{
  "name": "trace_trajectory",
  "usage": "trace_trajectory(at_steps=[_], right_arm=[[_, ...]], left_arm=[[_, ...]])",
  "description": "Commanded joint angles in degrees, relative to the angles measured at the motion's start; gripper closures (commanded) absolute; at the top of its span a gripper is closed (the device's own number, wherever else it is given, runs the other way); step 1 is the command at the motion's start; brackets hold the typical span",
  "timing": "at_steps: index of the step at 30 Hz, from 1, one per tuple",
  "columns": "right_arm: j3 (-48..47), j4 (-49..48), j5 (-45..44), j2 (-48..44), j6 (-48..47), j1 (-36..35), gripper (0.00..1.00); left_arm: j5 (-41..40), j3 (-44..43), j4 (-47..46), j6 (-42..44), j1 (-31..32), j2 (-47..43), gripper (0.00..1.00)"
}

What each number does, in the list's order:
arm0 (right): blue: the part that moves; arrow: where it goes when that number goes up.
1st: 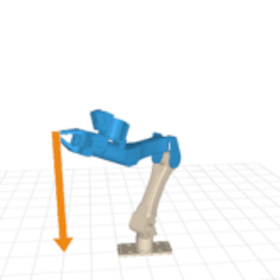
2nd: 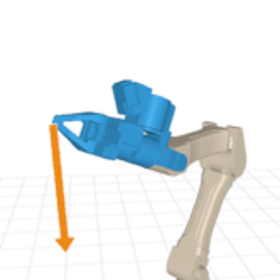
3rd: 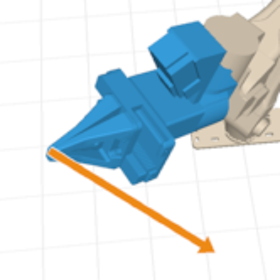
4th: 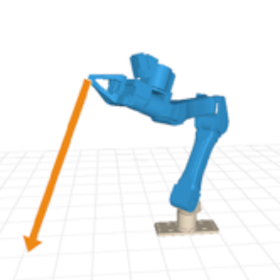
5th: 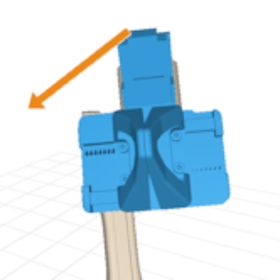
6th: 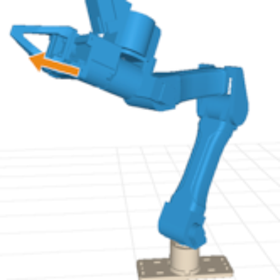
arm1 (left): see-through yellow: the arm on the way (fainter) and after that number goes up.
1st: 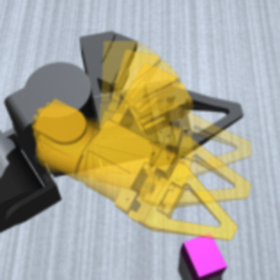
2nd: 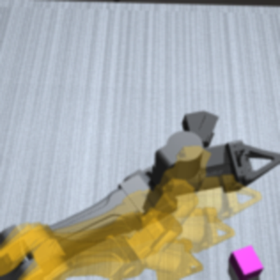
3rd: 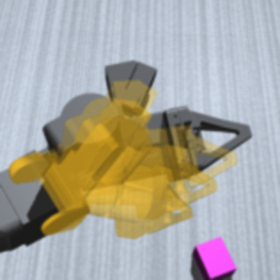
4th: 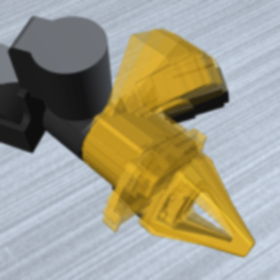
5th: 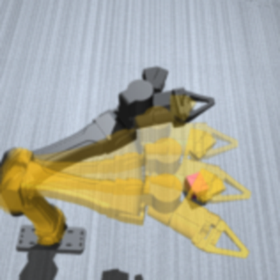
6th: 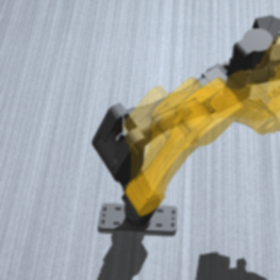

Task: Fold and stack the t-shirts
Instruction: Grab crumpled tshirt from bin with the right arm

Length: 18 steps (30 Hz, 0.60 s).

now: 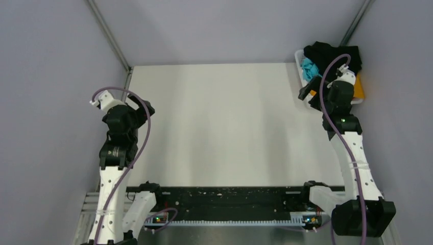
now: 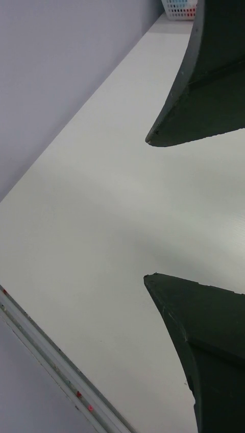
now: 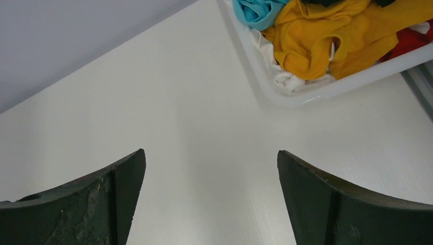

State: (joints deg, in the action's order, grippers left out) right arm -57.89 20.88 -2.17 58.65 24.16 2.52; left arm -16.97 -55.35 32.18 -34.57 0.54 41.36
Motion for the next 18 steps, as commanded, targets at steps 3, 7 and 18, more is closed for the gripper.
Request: trace_trajectory(at_steps=[3,7,18], right_arm=[[-3.77,-0.42,-6.21,2.91,-3.45,-0.15,0.01],[-11.04,-0.43,-11.02,9.93,-8.04,0.53,0.01],[-49.98,4.97,-16.36,49.21,-17.35,7.93,0.01]], left_arm=[[2.32,-0.46,-9.05,2.21,-0.18,5.19,0.01],[1.35,-1.03,-9.54,3.20,-0.18,7.12,0.01],[-0.98,-1.33,-8.52,4.55,-0.18,10.39,0.01]])
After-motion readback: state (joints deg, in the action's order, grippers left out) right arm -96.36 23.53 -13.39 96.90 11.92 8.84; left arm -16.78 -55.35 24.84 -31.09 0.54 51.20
